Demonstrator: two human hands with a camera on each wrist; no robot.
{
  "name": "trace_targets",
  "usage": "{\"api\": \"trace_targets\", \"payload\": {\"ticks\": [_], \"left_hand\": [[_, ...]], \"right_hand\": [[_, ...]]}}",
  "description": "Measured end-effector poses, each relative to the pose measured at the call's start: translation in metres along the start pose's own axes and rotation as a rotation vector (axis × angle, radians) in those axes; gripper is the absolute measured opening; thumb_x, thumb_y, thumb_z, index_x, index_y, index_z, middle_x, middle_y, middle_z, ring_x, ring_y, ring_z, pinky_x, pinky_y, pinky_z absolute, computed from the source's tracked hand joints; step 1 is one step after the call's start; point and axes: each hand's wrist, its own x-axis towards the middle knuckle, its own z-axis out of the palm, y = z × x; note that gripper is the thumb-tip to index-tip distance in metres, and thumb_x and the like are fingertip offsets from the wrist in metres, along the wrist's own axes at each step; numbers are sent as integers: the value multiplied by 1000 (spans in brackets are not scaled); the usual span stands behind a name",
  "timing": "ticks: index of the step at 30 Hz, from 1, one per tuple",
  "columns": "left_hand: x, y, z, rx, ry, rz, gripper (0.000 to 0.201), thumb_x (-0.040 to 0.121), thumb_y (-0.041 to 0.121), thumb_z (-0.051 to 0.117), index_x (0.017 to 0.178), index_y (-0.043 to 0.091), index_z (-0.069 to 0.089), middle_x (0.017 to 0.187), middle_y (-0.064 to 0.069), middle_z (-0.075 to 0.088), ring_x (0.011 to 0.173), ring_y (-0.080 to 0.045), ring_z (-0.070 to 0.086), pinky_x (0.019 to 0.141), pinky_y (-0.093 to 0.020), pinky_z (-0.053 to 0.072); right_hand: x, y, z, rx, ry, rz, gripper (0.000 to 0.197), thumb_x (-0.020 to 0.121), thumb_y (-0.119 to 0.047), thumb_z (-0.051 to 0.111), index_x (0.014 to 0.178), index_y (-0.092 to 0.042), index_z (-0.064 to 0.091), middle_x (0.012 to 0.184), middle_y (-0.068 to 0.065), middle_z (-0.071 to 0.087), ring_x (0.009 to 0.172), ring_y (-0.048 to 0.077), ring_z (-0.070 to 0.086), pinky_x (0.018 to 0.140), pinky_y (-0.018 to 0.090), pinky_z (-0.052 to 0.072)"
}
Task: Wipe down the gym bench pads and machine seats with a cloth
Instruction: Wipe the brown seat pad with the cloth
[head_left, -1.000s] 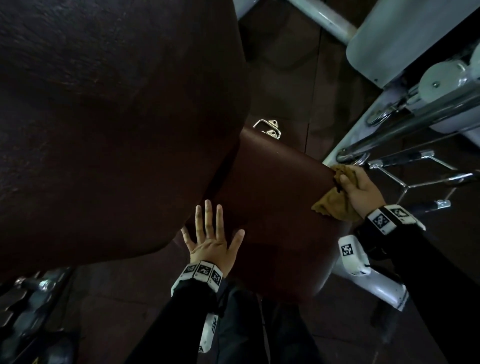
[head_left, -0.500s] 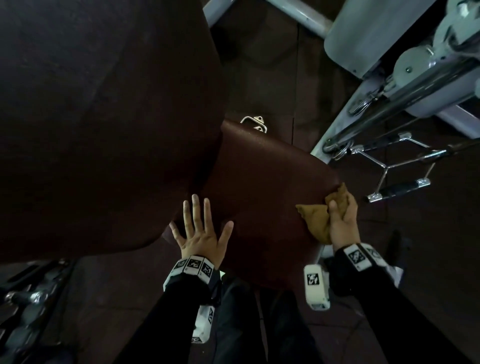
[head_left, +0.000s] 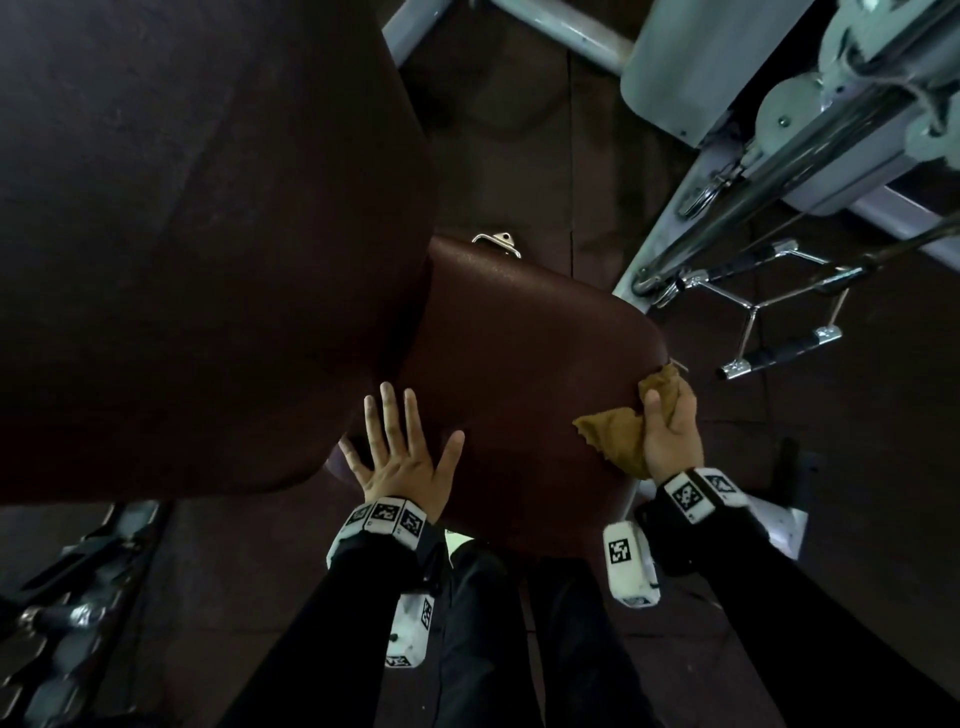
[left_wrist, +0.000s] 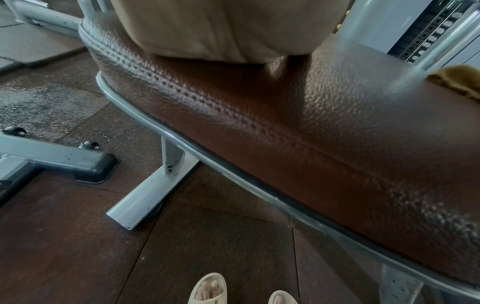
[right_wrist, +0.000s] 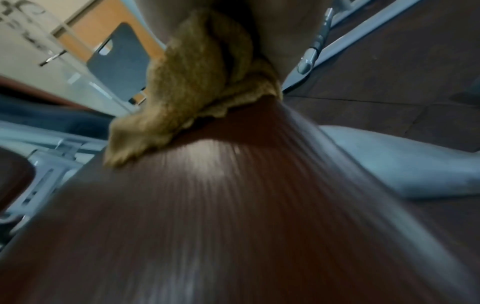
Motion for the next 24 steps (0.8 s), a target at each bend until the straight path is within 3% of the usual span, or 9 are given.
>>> {"api": "trace_targets", "payload": {"ticks": [2,5,8,15,20,22,24], "left_hand": [[-1,0,0,-2,2,8,78,80,75,-1,132,32,-41,136,13,-54,126,-7,-49,97,-46,-34],[-1,0,0,-4,-3,10,78,82,75,1,131,32,-42,136,13,-54,126,-8,-49,98,-46,-34],[-1,1,-1,4,-12,-2,78,82,74,1,131,31,-42,134,12,-56,126,-9,-49,99,-47,-33],[-2,2,-2,2,-28,1,79,83,73,2,133,29,-40,132,12,-57,128,-11,-47,98,-47,-33],[1,0,0,9,-21,-4,79,80,74,-1,131,30,-42,131,12,-58,124,-9,-51,95,-46,-36],[3,-1,2,8,-10,2,80,79,75,-1,132,30,-41,131,12,-58,123,-8,-52,93,-45,-39],[4,-2,4,7,4,7,80,79,75,-1,132,30,-41,132,12,-58,122,-8,-52,91,-43,-41]], "right_hand": [[-21,9,3,22,-2,-38,51,99,-29,41,145,-15,25,142,10,42,129,27,42,102,24,27],[-58,29,9,45,-26,3,52,99,-29,38,147,-17,21,147,7,37,133,24,37,106,26,25],[-87,44,14,14,-32,46,54,99,-33,38,148,-24,19,144,4,41,128,24,43,97,23,28],[-84,36,-8,-52,-79,60,49,96,-32,44,143,-30,30,130,4,54,114,22,52,89,25,33],[-86,1,-15,-66,-129,-191,52,97,-28,45,145,-30,26,141,-11,41,123,0,39,96,14,29],[-88,-15,-7,-109,-214,-297,55,96,-28,46,146,-29,23,149,-12,31,133,1,30,104,14,24],[-90,-27,6,-176,-310,-396,58,96,-27,46,146,-31,18,152,-14,19,140,3,15,105,4,12]]}}
